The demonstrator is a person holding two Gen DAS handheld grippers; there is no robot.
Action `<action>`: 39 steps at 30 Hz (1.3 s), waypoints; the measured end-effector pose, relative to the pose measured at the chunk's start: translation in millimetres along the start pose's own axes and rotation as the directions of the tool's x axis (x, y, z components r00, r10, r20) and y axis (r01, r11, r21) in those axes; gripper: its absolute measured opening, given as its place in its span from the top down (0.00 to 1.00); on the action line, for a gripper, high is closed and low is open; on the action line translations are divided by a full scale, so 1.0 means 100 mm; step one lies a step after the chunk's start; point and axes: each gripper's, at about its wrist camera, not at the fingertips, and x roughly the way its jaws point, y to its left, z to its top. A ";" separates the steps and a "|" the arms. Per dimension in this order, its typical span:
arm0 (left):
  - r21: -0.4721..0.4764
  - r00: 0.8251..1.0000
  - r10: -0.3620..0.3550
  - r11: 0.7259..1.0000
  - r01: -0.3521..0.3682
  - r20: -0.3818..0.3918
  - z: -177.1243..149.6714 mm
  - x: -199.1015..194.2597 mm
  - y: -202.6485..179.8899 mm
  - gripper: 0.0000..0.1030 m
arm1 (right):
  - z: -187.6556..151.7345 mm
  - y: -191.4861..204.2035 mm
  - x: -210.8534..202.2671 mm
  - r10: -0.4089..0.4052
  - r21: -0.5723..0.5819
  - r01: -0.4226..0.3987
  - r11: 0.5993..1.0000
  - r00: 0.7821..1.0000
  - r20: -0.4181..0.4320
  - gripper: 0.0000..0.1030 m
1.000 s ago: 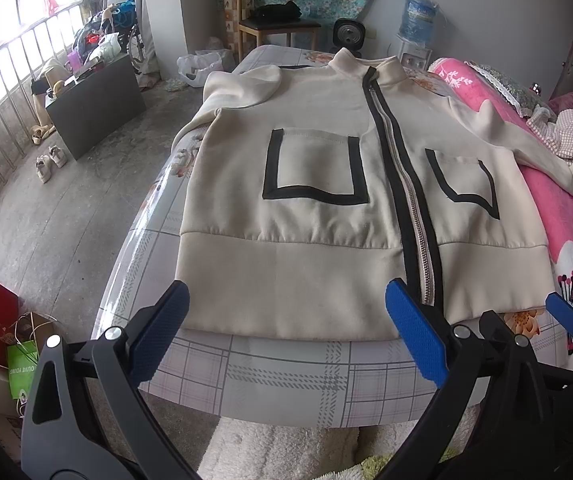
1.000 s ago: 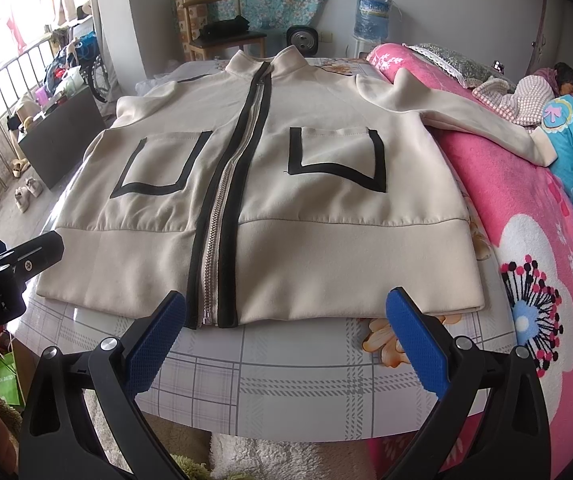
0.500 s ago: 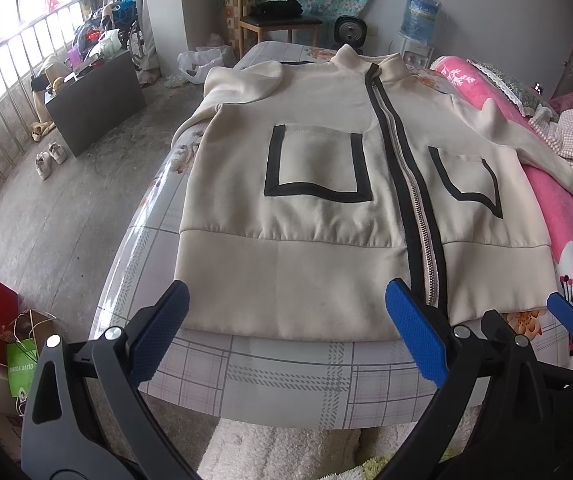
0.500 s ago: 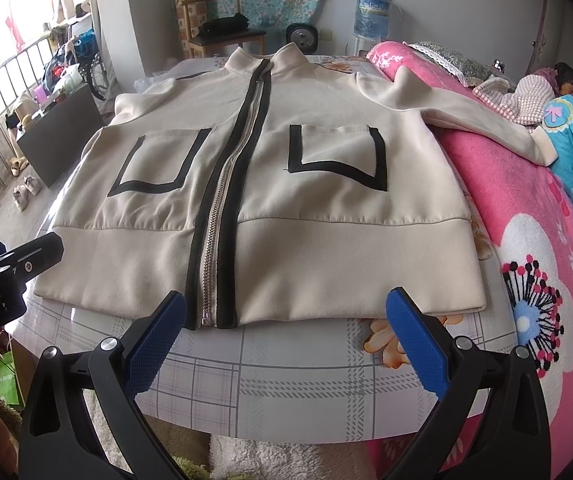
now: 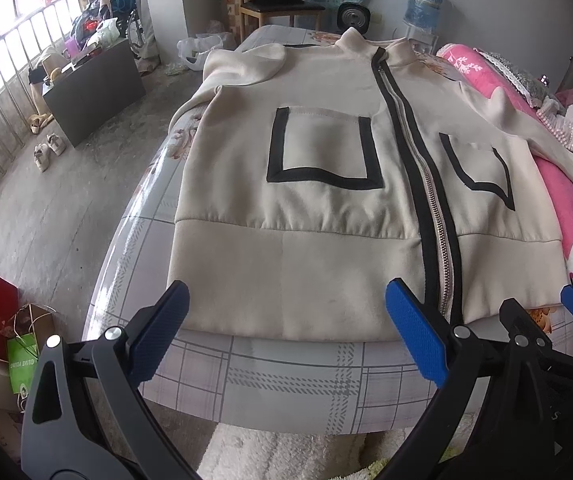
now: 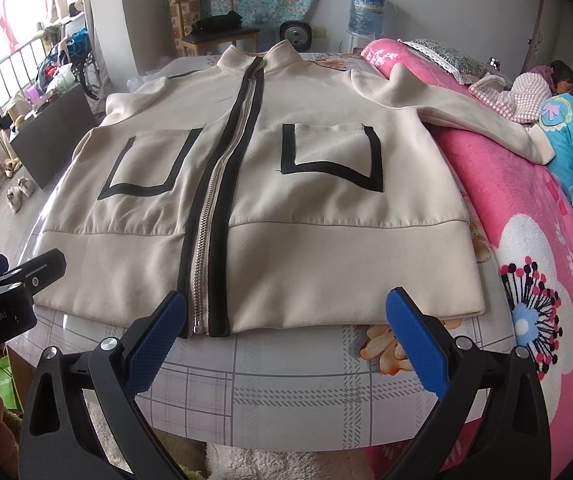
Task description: Fold large clothes
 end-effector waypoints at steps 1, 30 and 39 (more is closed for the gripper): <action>-0.001 1.000 0.002 1.000 -0.002 -0.005 0.00 0.02 0.00 0.08 | 0.01 -0.01 0.01 -0.001 0.002 0.001 1.000 1.000 -0.001 0.05; -0.110 0.986 -0.164 0.980 0.167 0.036 -0.03 0.43 0.67 0.08 | -0.13 -1.06 0.15 -0.151 0.066 0.149 0.987 0.988 0.029 0.05; -0.138 0.996 -0.052 0.988 0.062 0.069 -0.05 0.64 0.99 0.13 | -0.15 -1.57 0.28 -0.041 0.194 0.040 0.980 0.999 0.001 0.15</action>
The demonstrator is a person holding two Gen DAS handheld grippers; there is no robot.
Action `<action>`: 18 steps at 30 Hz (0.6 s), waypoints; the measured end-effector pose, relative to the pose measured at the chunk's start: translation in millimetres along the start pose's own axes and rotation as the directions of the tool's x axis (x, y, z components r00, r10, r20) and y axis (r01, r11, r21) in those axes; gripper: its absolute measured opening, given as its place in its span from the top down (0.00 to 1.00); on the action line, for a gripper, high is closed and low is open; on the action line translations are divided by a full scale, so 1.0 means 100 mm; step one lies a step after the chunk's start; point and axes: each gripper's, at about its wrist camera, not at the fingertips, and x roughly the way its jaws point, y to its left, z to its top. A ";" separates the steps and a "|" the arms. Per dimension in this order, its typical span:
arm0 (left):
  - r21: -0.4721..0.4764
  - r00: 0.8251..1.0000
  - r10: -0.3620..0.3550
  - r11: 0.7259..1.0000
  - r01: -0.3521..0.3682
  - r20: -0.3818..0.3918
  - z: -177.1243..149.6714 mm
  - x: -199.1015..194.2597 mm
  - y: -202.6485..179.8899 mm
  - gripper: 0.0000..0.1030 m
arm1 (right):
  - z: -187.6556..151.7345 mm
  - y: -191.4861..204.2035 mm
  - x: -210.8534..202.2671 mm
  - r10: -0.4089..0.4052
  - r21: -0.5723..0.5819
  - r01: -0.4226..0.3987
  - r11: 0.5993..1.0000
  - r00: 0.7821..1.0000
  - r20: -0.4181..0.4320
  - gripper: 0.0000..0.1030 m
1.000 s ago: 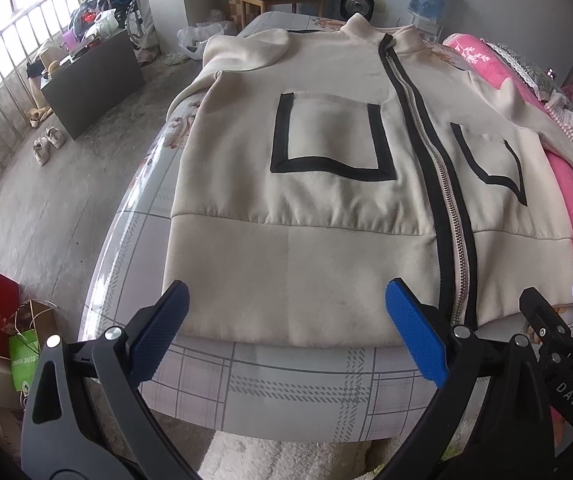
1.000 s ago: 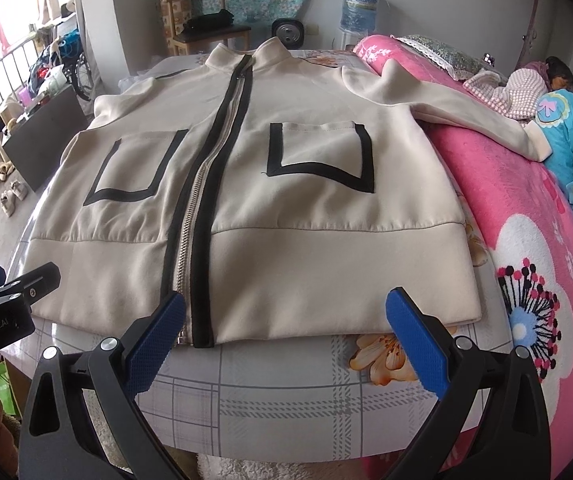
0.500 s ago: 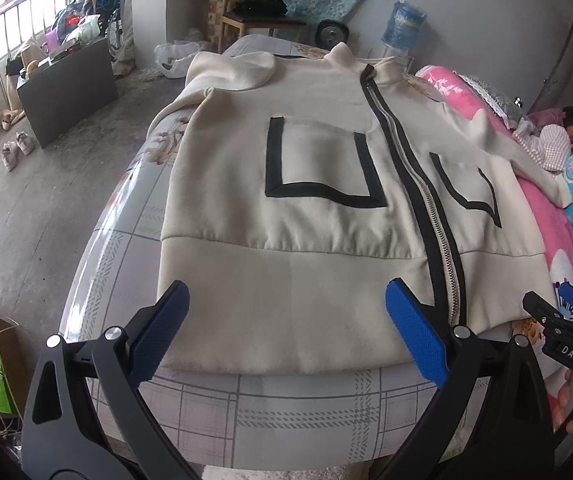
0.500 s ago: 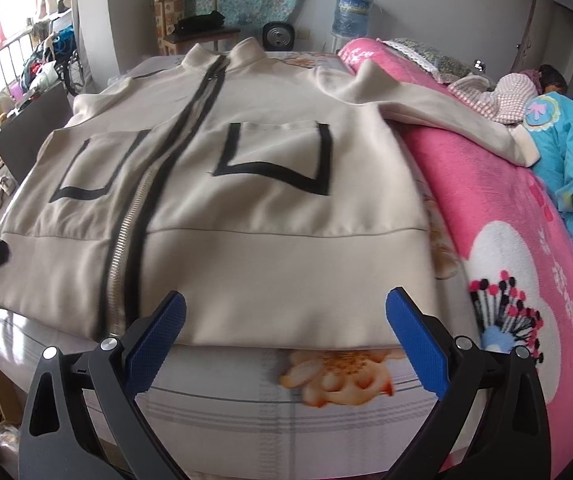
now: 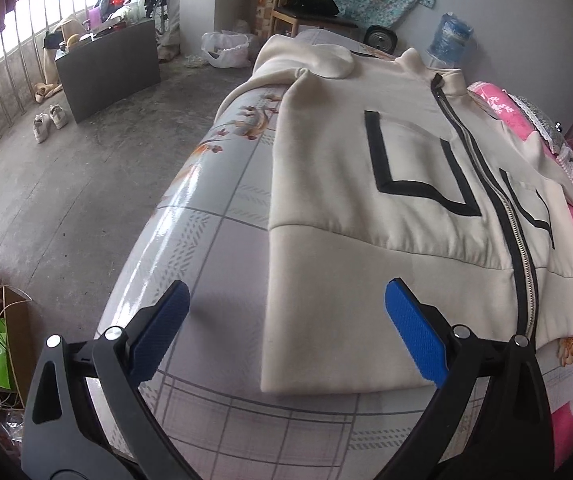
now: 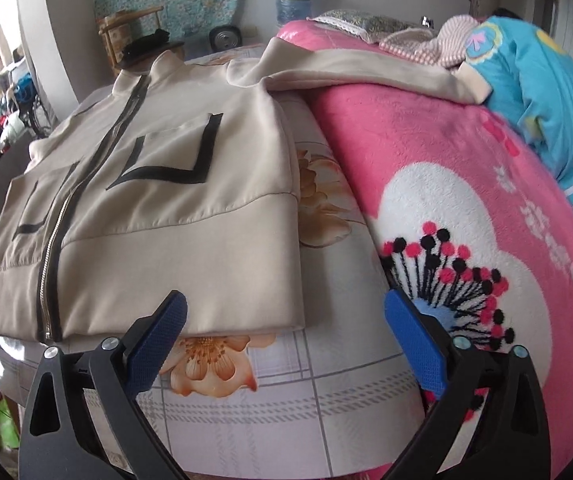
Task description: Fold large clothes
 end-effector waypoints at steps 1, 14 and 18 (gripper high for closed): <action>-0.002 1.000 0.001 1.000 -0.001 0.004 0.00 0.00 0.03 0.16 | 0.01 0.00 0.03 0.010 0.001 -0.010 1.000 1.000 -0.004 0.20; 0.081 1.000 -0.008 0.997 0.007 0.010 0.02 0.07 -0.06 0.76 | 0.05 0.22 0.23 -0.064 -0.122 0.062 0.991 0.998 -0.008 0.64; 0.090 1.000 0.011 0.996 -0.012 0.008 0.07 0.07 -0.10 0.93 | 0.12 0.19 0.19 -0.049 -0.106 0.048 0.993 0.999 -0.003 0.89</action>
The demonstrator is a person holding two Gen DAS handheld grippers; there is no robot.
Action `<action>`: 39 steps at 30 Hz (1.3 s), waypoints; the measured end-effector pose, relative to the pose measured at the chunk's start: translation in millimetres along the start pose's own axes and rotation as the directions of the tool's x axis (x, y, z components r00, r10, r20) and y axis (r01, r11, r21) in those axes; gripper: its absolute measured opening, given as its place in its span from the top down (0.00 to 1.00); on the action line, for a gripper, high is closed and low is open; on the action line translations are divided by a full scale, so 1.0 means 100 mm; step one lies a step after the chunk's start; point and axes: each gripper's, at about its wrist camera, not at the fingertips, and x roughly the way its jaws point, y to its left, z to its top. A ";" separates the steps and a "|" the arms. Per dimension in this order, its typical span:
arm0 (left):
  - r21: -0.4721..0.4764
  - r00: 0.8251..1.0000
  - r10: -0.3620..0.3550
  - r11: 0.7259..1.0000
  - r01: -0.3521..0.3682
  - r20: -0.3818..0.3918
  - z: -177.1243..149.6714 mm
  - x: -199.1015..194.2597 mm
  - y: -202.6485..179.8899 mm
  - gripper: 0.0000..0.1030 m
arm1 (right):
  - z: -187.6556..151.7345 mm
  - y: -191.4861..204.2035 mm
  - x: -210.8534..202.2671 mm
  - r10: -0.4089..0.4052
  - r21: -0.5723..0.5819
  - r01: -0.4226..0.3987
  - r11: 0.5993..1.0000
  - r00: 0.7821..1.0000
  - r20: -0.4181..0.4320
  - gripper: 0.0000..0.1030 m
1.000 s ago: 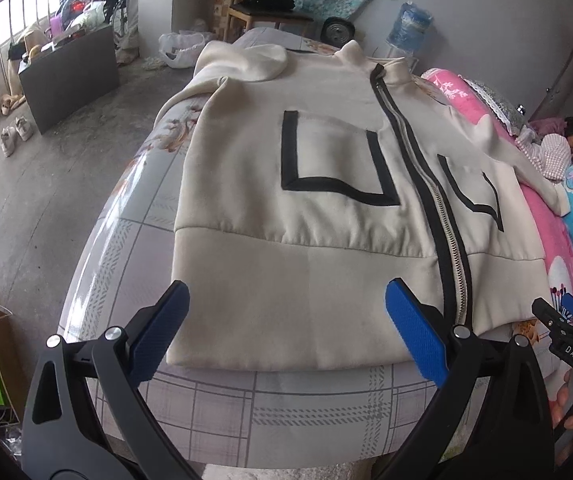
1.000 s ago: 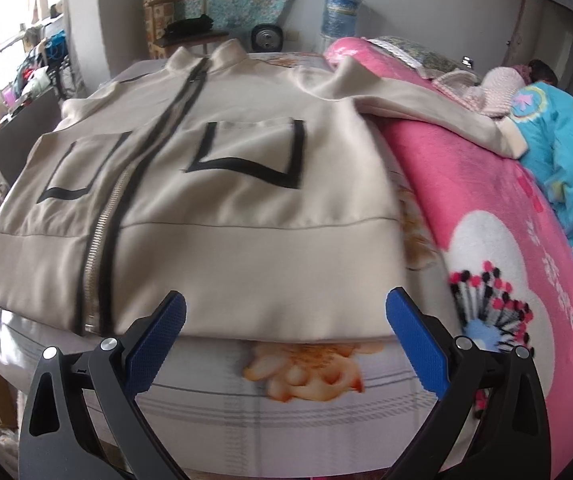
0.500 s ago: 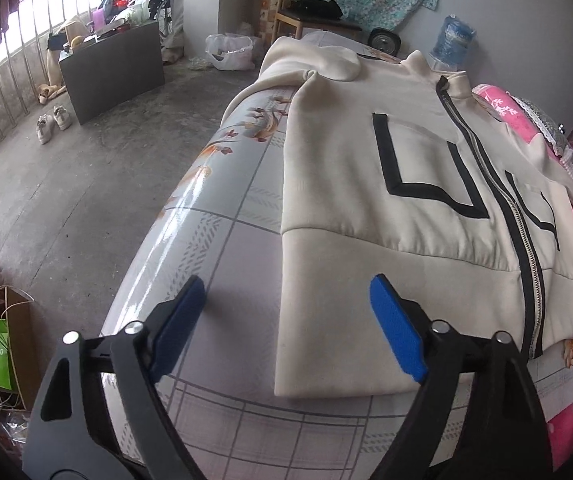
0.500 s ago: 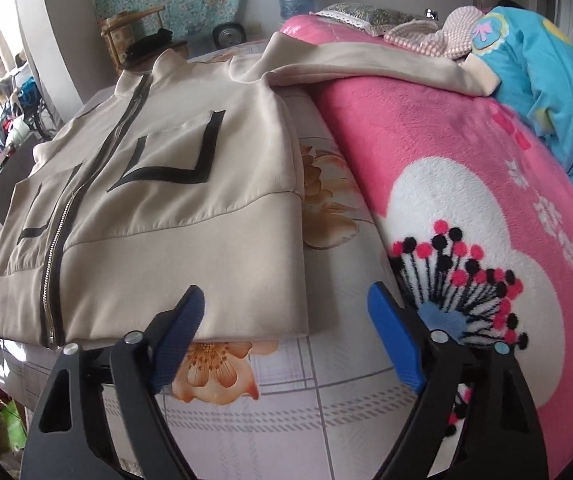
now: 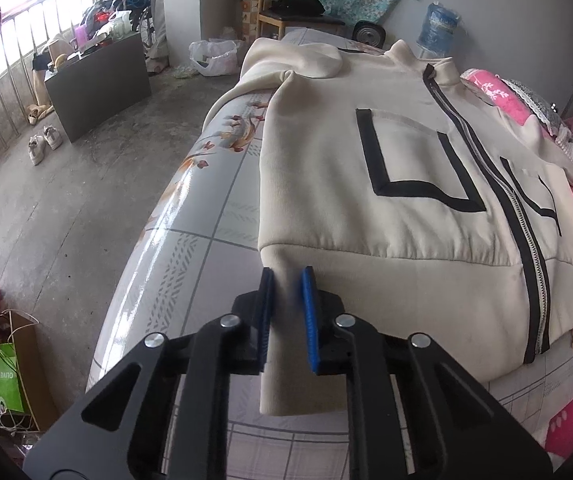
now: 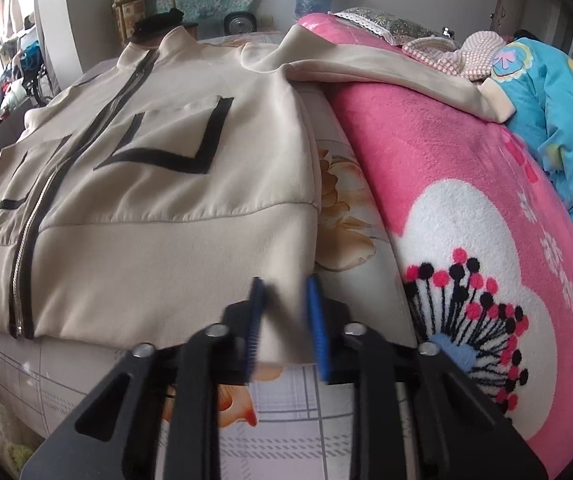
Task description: Fold large clothes
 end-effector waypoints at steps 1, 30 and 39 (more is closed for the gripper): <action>0.018 1.000 0.007 1.000 -0.007 -0.001 0.01 -0.02 -0.02 0.94 | 0.02 0.00 -0.04 0.005 -0.001 -0.005 1.000 1.000 0.009 0.93; 0.064 0.999 -0.004 0.998 0.000 0.054 -0.13 -1.05 0.26 0.29 | -0.16 -0.08 -1.17 0.096 -0.047 -0.089 0.995 0.983 0.155 0.28; 0.042 0.990 0.046 0.998 -0.052 0.134 0.52 -0.98 0.14 0.19 | 0.49 0.96 -0.72 0.170 -0.219 -0.132 0.967 0.971 0.167 0.07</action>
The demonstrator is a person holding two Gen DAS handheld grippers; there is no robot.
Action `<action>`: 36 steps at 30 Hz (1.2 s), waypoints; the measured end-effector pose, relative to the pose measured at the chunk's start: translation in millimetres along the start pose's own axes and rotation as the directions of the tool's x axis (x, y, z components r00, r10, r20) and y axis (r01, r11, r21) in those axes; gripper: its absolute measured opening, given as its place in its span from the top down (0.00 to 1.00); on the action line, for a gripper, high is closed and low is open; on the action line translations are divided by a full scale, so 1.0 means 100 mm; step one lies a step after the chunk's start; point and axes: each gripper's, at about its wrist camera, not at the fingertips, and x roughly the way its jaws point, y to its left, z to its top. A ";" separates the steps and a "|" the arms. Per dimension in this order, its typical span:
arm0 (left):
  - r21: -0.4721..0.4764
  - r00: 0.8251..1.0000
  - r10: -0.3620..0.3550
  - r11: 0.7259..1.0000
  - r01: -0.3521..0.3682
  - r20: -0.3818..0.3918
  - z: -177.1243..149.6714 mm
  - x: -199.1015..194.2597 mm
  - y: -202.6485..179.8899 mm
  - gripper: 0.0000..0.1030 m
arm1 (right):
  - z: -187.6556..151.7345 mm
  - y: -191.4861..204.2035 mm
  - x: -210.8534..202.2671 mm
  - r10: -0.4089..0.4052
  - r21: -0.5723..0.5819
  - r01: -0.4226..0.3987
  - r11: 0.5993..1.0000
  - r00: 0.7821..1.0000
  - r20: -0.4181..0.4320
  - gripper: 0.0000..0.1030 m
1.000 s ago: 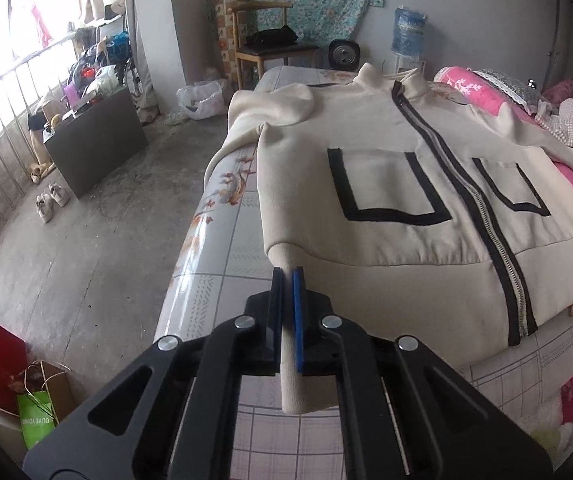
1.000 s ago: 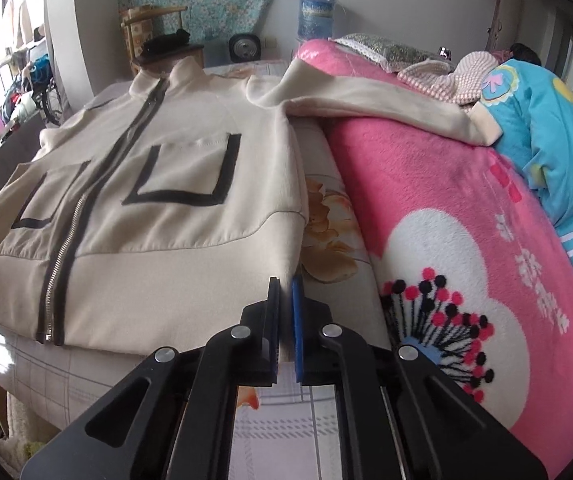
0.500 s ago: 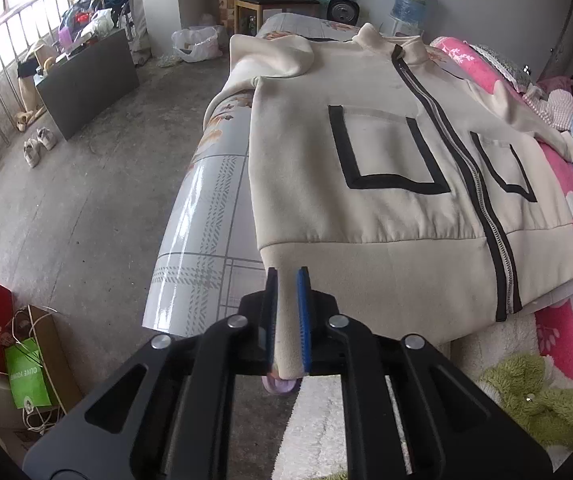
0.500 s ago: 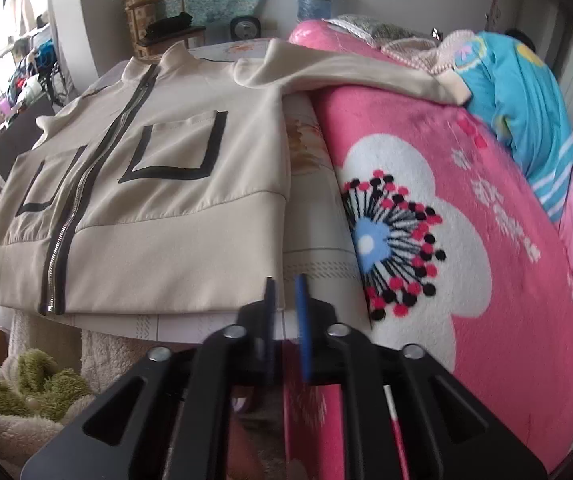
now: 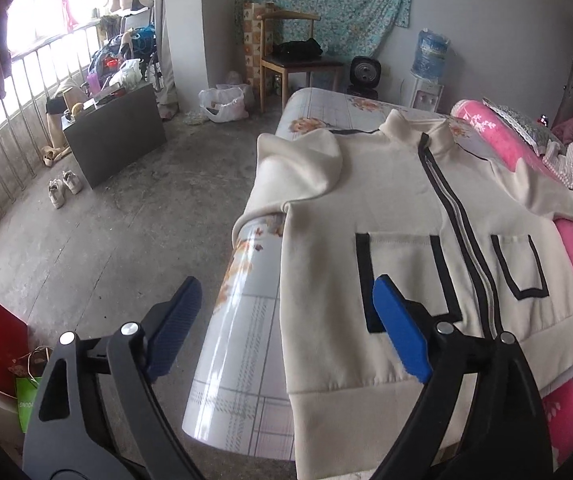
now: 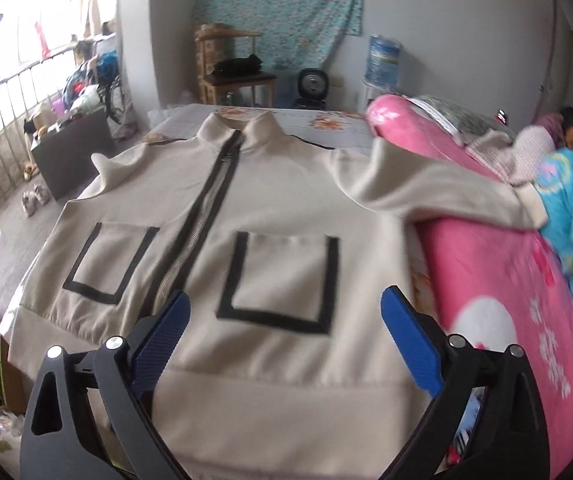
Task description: Fold large clothes
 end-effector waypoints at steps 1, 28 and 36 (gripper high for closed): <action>-0.009 1.000 0.013 1.000 -0.013 0.003 0.07 0.05 0.00 0.19 | 0.05 0.08 0.10 0.005 -0.009 -0.005 1.000 1.000 -0.015 0.06; -0.945 0.797 -0.601 0.296 0.141 -0.069 0.01 2.84 1.62 0.19 | 0.31 1.02 1.62 0.145 -0.093 -0.174 0.980 0.955 -0.259 0.06; -0.995 0.649 -0.761 0.065 0.071 -0.003 -0.35 3.62 1.66 0.23 | 0.41 1.19 1.67 0.143 -0.150 -0.181 0.972 0.961 -0.238 0.06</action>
